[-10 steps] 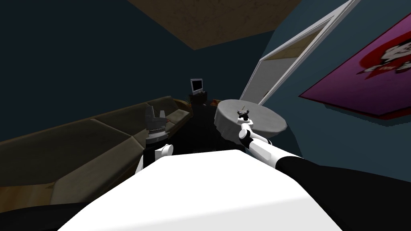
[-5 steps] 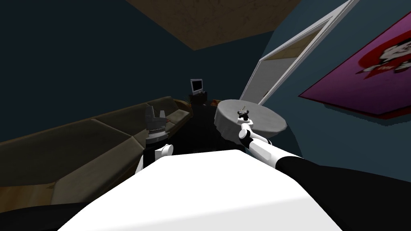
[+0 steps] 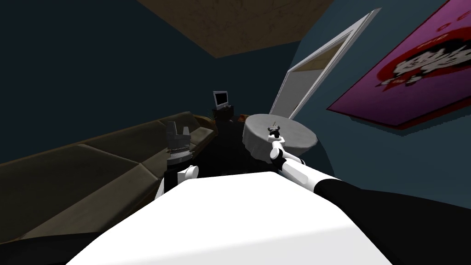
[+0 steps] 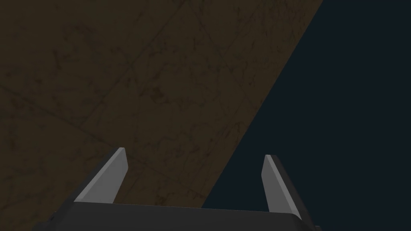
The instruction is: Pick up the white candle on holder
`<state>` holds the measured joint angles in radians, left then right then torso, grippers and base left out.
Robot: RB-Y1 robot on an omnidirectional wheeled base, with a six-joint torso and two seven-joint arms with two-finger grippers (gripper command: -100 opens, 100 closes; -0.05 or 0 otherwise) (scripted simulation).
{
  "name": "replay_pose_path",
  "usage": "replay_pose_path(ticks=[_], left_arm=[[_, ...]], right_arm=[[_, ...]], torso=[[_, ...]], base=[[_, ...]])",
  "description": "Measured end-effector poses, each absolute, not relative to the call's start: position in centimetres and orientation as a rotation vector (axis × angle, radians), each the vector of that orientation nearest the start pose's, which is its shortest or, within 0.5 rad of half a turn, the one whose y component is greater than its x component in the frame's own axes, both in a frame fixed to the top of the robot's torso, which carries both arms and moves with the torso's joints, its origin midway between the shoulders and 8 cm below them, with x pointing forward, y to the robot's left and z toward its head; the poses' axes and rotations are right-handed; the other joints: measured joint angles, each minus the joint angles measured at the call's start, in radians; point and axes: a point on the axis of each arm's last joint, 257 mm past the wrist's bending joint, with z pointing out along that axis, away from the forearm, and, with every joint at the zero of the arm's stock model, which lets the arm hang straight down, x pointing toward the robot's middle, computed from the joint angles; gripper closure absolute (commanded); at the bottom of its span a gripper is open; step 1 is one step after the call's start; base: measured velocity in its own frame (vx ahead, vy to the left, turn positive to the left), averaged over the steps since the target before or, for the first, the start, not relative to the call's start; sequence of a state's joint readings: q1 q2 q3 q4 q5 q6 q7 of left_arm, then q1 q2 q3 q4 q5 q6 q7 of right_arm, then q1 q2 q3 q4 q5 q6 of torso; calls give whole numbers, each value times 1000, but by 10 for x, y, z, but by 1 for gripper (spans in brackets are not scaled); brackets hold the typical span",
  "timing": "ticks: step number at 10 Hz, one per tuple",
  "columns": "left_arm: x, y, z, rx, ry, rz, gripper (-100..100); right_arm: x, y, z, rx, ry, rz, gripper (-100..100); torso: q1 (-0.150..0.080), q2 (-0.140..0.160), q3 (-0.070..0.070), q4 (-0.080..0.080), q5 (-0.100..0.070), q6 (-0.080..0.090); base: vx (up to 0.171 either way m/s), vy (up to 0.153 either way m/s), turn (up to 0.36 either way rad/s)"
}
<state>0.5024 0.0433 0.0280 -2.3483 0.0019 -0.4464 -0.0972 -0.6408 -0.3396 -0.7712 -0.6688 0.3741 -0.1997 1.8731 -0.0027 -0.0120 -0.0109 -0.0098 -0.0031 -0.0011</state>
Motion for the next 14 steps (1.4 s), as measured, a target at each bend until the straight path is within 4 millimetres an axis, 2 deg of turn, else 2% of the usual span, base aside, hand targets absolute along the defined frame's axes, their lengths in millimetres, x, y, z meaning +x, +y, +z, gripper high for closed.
replay_pose_path(ticks=[1,3,5,6,7,8,14], left_arm=[[338,282,44,-576,658,-1189,0],[338,282,44,-576,658,-1189,0],[338,282,44,-576,658,-1189,0],[338,282,44,-576,658,-1189,0],[338,282,44,-576,658,-1189,0],[338,282,44,-576,658,-1189,0],[338,282,44,-576,658,-1189,0]], right_arm=[[616,-561,-192,-1,1635,-806,100],[625,-519,-195,-41,1631,-771,100],[632,-505,-199,-55,1635,-757,100],[640,-487,-200,-70,1633,-739,100],[642,-478,-201,-83,1632,-733,100],[642,-476,-201,-86,1631,-732,100],[661,-395,-199,-154,1613,-663,100]], torso=[[1,0,-1,-1,0,-1],[-2,-1,-2,-2,-2,2],[-1,-3,-3,-4,-3,-1],[-2,-4,-4,-4,-3,0],[-2,-4,-5,-5,-3,0],[-2,-4,-5,-5,-3,-1],[-2,-6,-6,-6,-3,-1]], base=[[15,-31,-242],[31,-44,-212],[12,-26,-70],[20,-26,-126],[12,-9,-6],[26,-27,-200],[23,-28,-123]])
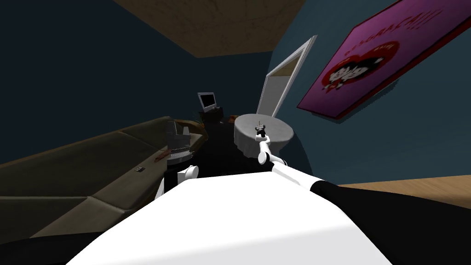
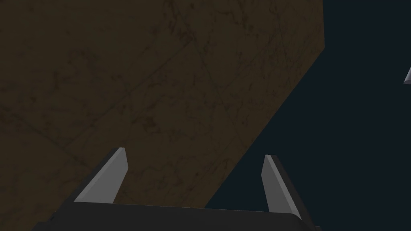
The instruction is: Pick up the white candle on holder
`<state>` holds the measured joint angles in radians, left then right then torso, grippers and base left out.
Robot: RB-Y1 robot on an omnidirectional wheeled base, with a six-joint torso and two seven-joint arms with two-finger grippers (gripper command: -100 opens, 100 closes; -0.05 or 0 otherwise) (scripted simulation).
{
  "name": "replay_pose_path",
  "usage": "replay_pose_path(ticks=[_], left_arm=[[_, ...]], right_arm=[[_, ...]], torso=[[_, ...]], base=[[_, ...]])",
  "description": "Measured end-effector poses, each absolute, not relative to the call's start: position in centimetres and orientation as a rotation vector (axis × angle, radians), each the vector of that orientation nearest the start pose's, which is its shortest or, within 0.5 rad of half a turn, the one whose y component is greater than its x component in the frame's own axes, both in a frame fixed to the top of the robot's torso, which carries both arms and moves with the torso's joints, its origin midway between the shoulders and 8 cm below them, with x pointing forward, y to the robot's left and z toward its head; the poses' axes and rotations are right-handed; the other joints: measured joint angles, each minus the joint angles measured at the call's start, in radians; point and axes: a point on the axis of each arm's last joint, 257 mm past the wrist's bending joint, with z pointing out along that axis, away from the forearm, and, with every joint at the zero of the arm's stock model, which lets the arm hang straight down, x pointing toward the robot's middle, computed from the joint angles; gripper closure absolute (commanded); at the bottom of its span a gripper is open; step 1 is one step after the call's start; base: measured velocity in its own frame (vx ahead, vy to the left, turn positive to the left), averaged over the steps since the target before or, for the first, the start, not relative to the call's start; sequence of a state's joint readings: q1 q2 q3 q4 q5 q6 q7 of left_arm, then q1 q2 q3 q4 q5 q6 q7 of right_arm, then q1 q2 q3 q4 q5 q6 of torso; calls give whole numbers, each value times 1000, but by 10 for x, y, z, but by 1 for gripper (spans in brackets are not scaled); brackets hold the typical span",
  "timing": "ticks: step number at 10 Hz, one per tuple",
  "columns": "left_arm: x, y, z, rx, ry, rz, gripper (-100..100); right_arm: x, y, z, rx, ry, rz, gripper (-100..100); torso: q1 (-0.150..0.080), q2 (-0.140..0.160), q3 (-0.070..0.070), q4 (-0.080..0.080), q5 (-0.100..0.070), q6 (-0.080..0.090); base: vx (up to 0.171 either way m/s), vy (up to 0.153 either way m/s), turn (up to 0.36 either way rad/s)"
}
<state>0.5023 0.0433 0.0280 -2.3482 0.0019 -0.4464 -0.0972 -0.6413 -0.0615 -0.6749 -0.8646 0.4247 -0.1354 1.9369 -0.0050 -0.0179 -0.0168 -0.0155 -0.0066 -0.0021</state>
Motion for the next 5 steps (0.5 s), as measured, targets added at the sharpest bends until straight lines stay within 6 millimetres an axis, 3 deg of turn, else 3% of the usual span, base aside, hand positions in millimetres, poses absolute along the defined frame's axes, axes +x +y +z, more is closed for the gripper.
replay_pose_path(ticks=[1,2,4,5], left_arm=[[338,282,44,-576,658,-1189,0],[338,282,44,-576,658,-1189,0],[338,282,44,-576,658,-1189,0],[338,282,44,-576,658,-1189,0]], right_arm=[[660,-390,-198,-157,1611,-660,100],[660,-372,-191,-169,1604,-643,100],[666,-340,-186,-192,1592,-622,100],[666,-339,-185,-194,1591,-623,0]], torso=[[1,1,0,0,0,0],[1,1,1,1,1,1],[0,0,0,0,0,0],[0,1,0,0,0,0]], base=[[20,-29,-200],[45,-39,-370],[26,-19,-57],[0,0,0]])
